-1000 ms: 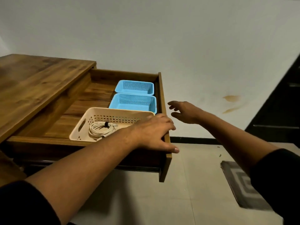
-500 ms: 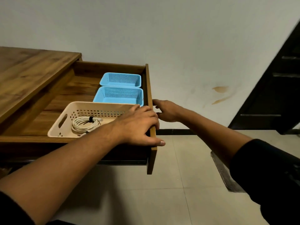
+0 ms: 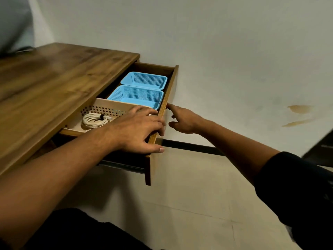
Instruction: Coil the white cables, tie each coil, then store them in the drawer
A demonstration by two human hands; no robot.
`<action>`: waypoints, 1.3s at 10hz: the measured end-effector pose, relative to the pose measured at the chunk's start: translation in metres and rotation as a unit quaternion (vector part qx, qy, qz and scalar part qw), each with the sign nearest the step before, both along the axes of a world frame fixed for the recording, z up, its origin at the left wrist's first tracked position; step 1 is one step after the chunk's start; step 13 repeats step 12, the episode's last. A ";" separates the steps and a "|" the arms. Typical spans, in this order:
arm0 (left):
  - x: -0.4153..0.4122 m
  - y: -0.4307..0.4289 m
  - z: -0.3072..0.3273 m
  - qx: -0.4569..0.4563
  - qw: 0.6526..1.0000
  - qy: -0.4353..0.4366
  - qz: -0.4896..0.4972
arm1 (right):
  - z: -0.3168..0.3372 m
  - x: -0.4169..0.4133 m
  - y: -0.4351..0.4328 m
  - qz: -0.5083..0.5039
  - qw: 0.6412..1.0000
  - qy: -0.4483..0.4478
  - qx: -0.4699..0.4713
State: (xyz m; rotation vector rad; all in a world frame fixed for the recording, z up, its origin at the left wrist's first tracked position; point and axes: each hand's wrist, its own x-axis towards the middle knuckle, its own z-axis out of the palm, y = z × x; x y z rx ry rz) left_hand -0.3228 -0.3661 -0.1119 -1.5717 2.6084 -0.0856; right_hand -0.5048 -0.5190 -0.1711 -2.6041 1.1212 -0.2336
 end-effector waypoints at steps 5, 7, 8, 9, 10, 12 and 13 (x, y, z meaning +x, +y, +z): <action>0.162 0.042 0.021 -0.011 0.971 -0.127 0.200 | -0.007 0.194 -0.013 0.090 0.995 -0.031 0.023; 0.178 0.044 0.018 -0.002 0.953 -0.073 0.294 | -0.008 0.236 -0.011 0.099 0.994 -0.013 0.040; 0.173 0.041 0.014 0.000 0.947 -0.053 0.317 | -0.006 0.242 -0.009 0.094 0.995 -0.002 0.045; 0.165 0.041 0.009 -0.003 0.943 -0.068 0.325 | -0.001 0.240 -0.010 0.095 0.994 0.025 0.048; 0.164 0.046 0.006 -0.014 0.945 -0.049 0.324 | 0.024 0.231 -0.001 0.098 0.994 0.051 -0.022; 0.184 0.080 0.027 -0.041 0.919 0.071 0.387 | 0.088 0.235 0.030 0.142 0.976 -0.007 -0.167; 0.184 0.080 0.027 -0.041 0.919 0.071 0.387 | 0.088 0.235 0.030 0.142 0.976 -0.007 -0.167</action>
